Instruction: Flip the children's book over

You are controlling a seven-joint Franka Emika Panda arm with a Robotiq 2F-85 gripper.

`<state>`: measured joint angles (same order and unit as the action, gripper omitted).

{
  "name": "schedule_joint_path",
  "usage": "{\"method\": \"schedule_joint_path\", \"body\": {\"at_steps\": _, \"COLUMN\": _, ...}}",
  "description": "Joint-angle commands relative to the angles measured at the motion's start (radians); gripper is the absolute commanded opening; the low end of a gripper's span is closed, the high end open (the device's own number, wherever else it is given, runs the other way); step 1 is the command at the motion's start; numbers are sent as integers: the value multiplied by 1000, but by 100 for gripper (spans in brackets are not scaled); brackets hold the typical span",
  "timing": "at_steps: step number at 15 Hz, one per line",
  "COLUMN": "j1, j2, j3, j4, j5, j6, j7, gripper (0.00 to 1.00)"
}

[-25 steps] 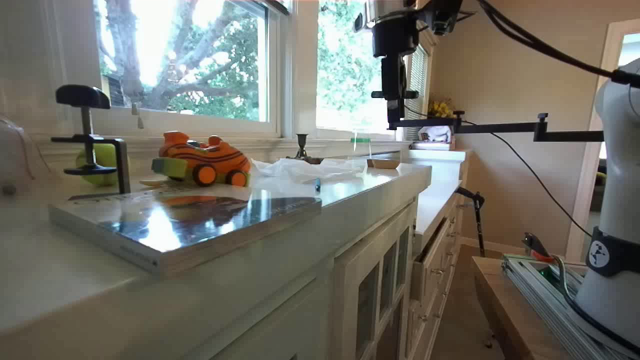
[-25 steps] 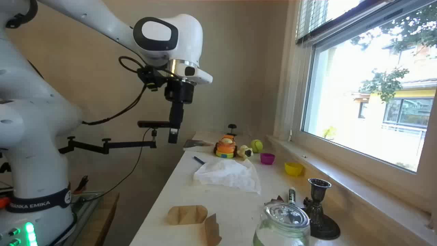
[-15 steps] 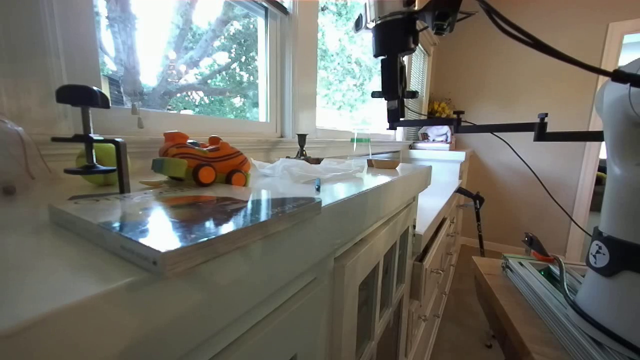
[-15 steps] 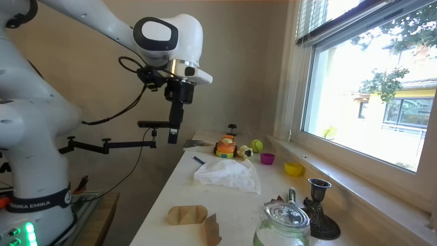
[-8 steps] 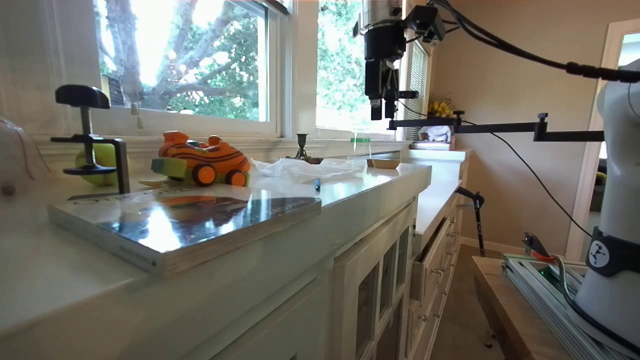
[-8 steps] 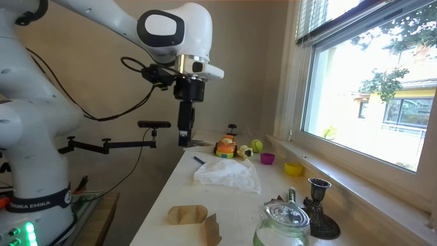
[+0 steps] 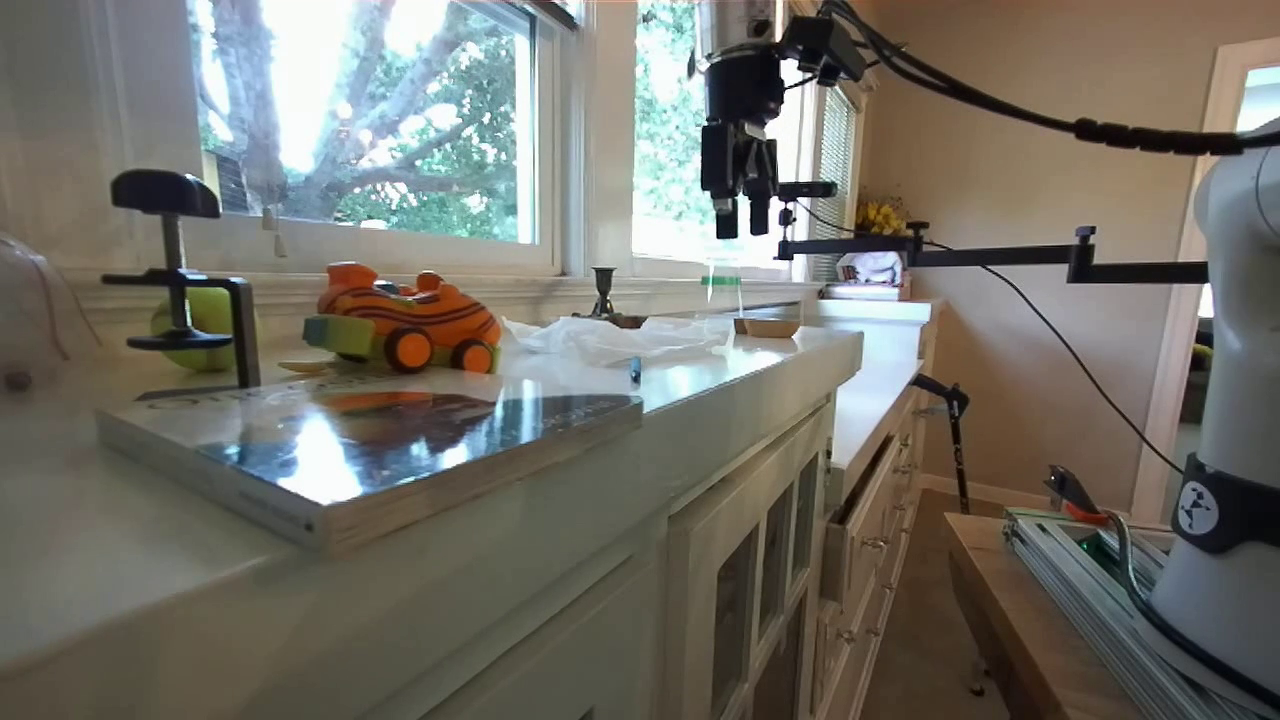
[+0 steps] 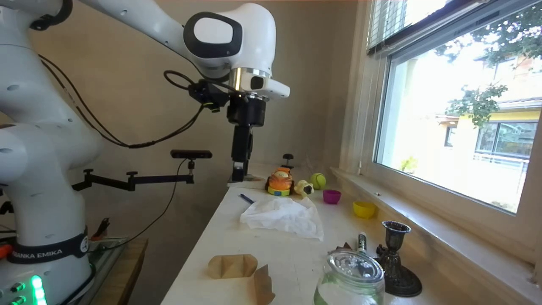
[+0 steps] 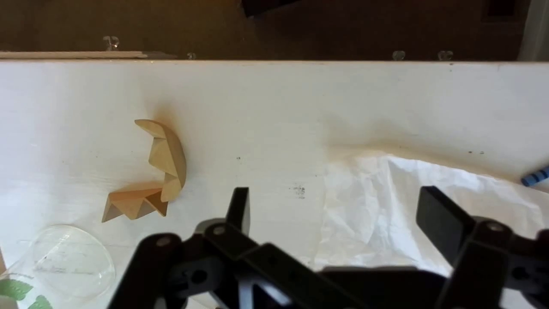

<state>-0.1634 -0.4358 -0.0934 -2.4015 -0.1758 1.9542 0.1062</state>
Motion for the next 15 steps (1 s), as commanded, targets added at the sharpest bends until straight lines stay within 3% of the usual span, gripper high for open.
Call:
{"method": "schedule_joint_path", "body": {"at_steps": 1, "j1": 8, "j2": 4, "j3": -2, "j4": -7, "j5": -9, "j6": 44, "j7": -27, "gripper": 100}}
{"method": "schedule_joint_path", "body": {"at_steps": 8, "j1": 47, "j2": 86, "j3": -20, "j4": 46, "j5": 45, "j6": 239, "j7": -118, "gripper": 100}}
{"method": "schedule_joint_path", "body": {"at_steps": 15, "j1": 95, "j2": 142, "j3": -16, "j4": 100, "j5": 134, "j6": 270, "j7": -206, "gripper": 100}}
